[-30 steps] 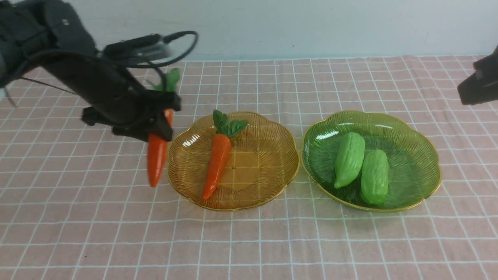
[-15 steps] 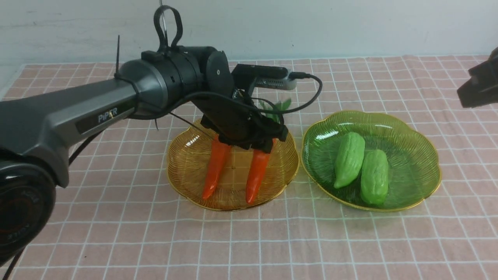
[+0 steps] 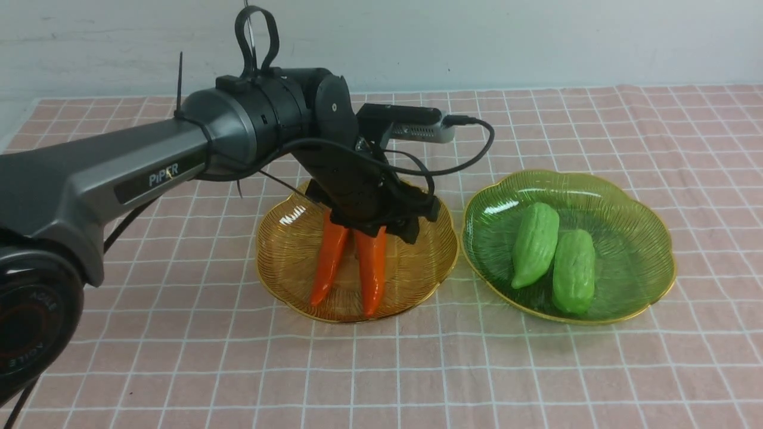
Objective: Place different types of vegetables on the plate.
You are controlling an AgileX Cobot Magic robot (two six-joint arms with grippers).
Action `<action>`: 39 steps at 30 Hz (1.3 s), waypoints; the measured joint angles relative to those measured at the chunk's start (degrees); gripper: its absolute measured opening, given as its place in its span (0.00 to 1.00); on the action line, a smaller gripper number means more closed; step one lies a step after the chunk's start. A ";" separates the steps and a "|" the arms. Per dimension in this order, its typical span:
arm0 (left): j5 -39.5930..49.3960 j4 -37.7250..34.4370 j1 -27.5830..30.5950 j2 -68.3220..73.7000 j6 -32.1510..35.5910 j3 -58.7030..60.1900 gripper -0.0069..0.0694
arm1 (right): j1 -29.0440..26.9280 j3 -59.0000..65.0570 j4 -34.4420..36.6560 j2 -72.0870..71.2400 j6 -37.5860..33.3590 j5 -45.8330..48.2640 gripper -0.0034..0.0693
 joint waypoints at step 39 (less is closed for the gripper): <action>20.53 7.53 0.00 -0.23 0.10 -19.27 0.09 | 0.00 30.21 6.58 -3.88 -1.72 -50.66 0.03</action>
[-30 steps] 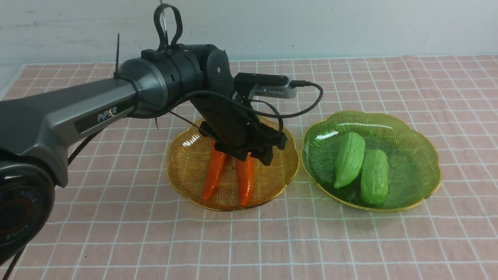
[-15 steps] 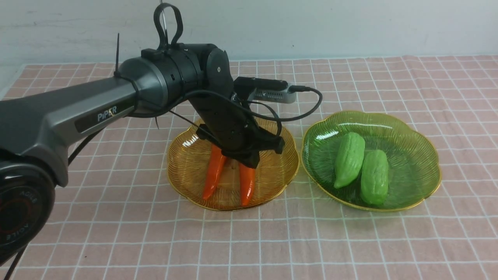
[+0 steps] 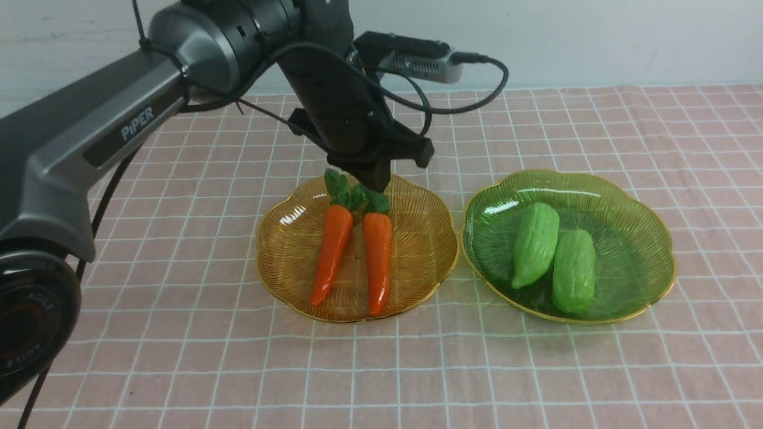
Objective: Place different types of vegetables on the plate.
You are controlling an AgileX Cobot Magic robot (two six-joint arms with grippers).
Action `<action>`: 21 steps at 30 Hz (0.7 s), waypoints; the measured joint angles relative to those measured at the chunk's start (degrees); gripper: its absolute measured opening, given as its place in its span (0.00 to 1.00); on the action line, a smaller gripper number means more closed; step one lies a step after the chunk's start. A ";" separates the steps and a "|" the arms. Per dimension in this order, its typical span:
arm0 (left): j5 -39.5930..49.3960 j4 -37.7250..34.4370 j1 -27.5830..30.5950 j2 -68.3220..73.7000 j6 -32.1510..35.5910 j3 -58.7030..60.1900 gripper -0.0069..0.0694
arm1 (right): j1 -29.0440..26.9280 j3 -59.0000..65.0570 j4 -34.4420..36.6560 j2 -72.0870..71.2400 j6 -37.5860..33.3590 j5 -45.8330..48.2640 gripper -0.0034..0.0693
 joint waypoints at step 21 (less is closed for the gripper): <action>1.87 6.20 -0.24 -1.28 -1.52 -0.18 0.09 | -1.51 27.89 -1.31 -29.75 0.00 -0.62 0.03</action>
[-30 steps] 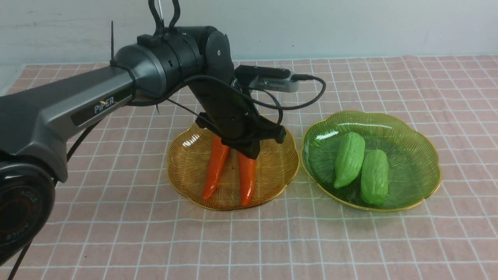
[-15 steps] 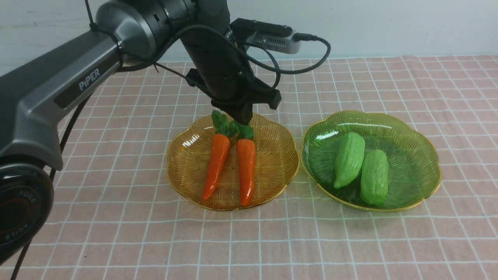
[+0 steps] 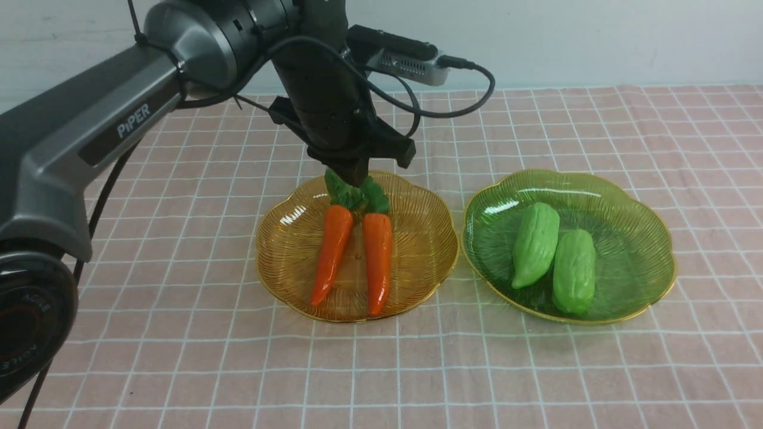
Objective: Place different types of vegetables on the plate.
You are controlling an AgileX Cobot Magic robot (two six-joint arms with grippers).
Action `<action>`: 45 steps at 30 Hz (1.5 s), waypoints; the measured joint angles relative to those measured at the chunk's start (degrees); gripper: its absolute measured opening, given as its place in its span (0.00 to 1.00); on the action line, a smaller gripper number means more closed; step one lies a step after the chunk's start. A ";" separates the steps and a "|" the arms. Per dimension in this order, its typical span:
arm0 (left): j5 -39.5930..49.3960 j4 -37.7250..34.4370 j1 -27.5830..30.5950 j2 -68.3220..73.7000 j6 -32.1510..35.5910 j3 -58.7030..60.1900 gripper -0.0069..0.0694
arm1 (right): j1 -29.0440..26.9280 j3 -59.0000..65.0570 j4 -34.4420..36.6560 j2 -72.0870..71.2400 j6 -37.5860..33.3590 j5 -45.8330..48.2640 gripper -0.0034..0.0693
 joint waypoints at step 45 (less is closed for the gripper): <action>-59.29 -0.14 -0.29 -75.54 -9.38 92.14 0.09 | -8.33 6.77 -6.07 0.00 0.00 1.37 0.03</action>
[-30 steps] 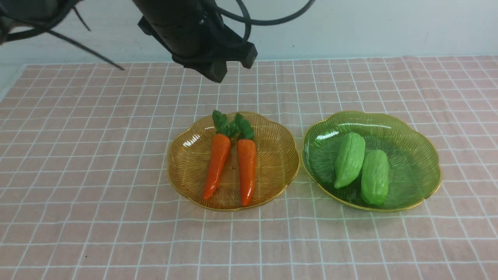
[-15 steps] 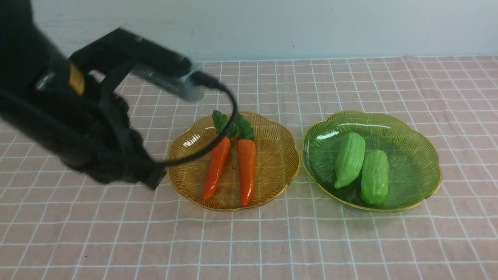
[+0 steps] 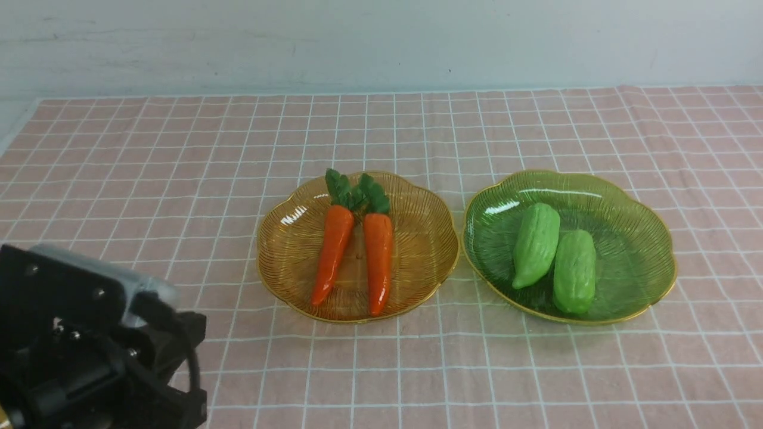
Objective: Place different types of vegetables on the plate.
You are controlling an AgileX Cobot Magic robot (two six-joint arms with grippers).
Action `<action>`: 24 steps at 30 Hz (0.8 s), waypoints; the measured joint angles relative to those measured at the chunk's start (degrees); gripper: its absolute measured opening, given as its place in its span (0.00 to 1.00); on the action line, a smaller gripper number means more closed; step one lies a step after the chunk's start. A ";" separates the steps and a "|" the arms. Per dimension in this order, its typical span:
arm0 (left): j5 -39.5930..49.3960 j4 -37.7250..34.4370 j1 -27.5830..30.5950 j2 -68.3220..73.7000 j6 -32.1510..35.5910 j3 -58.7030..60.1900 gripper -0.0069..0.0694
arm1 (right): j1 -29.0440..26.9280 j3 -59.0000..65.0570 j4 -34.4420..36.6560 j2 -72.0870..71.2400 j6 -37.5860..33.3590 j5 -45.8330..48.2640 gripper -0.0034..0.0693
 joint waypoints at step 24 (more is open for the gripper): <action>-4.04 0.68 0.00 -2.53 0.04 3.48 0.09 | 0.00 0.00 0.00 0.00 -0.20 0.00 0.03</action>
